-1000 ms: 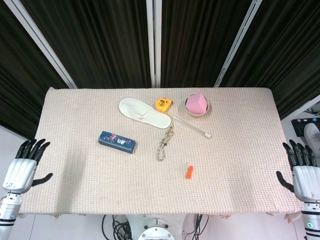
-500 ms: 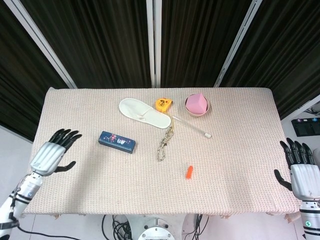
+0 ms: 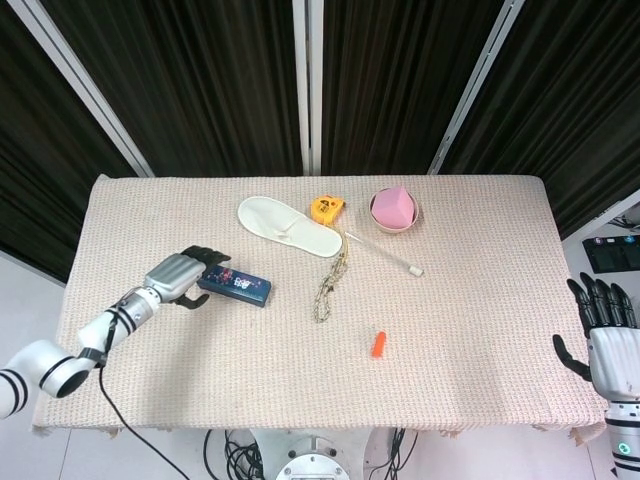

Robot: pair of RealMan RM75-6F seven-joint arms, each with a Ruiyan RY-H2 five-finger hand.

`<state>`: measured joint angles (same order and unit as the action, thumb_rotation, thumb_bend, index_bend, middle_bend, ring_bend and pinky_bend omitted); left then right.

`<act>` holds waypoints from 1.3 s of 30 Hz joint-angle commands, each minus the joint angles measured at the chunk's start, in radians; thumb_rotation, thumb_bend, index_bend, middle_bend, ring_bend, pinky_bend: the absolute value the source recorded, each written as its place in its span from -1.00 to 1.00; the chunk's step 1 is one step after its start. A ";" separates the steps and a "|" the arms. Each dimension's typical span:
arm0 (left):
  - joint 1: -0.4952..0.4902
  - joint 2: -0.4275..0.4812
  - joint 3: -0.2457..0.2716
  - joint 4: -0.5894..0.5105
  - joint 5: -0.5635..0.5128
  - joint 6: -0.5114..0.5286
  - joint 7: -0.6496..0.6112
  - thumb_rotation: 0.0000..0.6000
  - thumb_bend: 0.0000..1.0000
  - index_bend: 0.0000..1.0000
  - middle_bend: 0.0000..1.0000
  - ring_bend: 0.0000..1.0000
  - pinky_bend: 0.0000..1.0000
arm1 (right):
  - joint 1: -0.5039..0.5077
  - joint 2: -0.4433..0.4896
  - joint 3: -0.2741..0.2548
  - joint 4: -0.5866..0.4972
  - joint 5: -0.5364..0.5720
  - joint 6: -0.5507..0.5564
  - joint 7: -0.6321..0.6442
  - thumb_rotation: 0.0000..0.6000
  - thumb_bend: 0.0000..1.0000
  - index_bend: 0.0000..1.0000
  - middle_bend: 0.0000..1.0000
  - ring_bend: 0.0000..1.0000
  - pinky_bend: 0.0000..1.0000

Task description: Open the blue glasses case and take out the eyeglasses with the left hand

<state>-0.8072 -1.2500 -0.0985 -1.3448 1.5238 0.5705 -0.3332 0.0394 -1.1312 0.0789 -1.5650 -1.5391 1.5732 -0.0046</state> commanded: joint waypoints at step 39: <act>-0.037 0.008 0.067 -0.189 0.037 0.254 0.218 1.00 -0.08 -0.92 -0.46 -0.97 -0.77 | 0.004 -0.007 0.000 0.017 0.019 -0.026 0.000 1.00 -0.39 -1.00 -1.00 -1.00 -1.00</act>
<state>-0.8479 -1.1867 -0.0443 -1.5785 1.4576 0.7906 -0.0599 0.0429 -1.1382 0.0787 -1.5479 -1.5201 1.5479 -0.0046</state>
